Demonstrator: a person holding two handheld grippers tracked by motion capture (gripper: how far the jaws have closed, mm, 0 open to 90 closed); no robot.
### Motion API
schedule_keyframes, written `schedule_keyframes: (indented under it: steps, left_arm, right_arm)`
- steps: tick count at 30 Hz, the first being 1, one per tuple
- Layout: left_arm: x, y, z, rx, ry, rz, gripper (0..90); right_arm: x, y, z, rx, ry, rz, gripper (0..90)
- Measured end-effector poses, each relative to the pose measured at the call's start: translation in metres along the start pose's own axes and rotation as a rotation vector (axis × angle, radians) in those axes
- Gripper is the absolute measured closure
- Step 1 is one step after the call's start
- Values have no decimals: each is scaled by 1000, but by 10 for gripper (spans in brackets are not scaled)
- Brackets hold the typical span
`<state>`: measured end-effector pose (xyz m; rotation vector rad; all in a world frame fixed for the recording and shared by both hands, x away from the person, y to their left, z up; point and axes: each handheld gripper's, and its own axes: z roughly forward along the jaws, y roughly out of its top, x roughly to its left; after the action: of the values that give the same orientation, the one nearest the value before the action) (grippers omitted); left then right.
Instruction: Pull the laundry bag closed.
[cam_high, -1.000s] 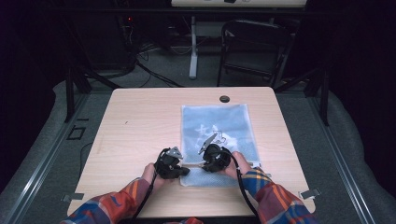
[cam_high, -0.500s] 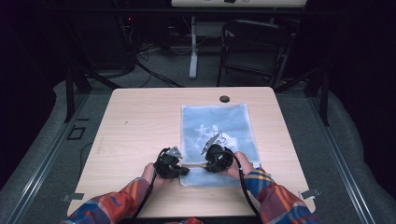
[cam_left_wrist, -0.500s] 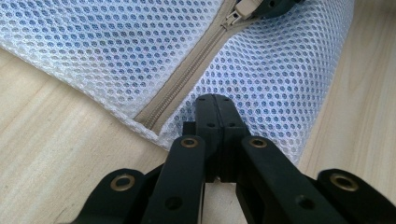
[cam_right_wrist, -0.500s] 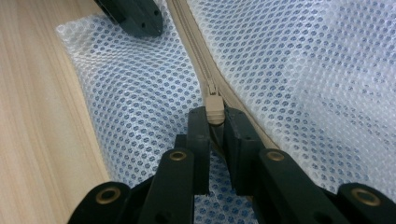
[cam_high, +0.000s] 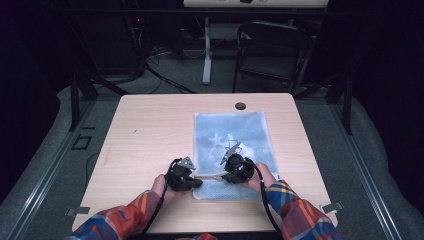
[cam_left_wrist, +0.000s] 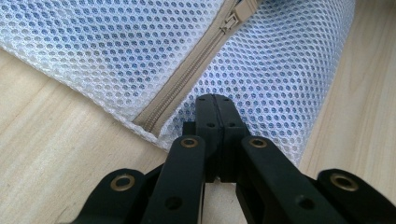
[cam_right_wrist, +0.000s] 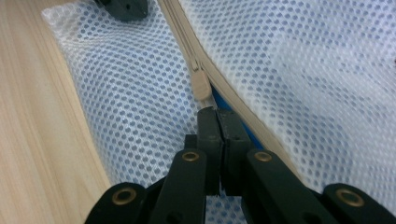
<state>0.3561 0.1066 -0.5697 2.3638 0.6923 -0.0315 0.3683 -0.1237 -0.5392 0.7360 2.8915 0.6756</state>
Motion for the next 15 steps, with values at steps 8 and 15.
schedule_keyframes:
  steps: [8, 15]
  left_arm:
    - [0, 0, 0, 2, -1, 1, 900]
    - [2, 0, 1, -6, -10, -8, 900]
  right_arm:
    - [-2, 1, -10, -58, -16, -8, 812]
    - [-4, 10, -11, -135, 16, -19, 750]
